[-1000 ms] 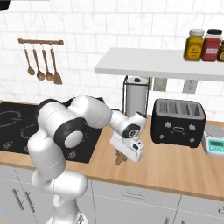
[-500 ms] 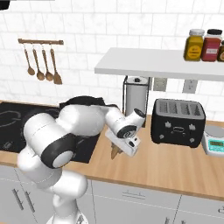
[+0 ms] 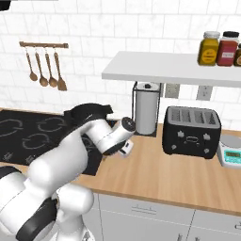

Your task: Put the lemon wedge and sweet potato in the pot. Retrieve the spatula and lightly stir the vegetables in the pot.

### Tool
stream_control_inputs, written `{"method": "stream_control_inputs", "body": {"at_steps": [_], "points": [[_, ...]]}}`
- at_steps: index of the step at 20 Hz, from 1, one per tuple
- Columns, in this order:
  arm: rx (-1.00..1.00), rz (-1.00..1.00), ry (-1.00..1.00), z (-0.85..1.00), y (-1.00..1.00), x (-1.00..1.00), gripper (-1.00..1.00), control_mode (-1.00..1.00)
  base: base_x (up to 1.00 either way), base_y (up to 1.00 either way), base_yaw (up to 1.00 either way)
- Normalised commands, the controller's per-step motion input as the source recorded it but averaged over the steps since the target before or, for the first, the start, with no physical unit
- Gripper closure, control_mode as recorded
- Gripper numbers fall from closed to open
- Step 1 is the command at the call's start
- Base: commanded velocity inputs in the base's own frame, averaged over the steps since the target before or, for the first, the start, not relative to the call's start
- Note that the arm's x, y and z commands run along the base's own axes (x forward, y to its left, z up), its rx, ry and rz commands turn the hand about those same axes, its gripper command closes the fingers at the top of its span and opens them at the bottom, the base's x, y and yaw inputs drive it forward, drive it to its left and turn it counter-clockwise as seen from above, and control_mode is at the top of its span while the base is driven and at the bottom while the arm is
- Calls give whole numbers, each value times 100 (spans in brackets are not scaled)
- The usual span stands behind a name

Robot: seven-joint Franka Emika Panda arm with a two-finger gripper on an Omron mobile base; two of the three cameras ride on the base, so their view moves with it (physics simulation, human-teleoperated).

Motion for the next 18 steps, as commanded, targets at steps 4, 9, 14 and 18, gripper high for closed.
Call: {"method": "stream_control_inputs", "body": {"at_steps": [4, 9, 14, 18], "points": [[-4, 0, -22, 100, 64, -38, 100, -100, 0, 0, 0], [-16, 0, -1, 97, 78, -17, 100, -100, 0, 0, 0], [-18, 1, 19, 48, 82, 24, 100, -100, 0, 0, 0], [-6, -1, 21, 45, 42, 45, 100, -100, 0, 0, 0]]}}
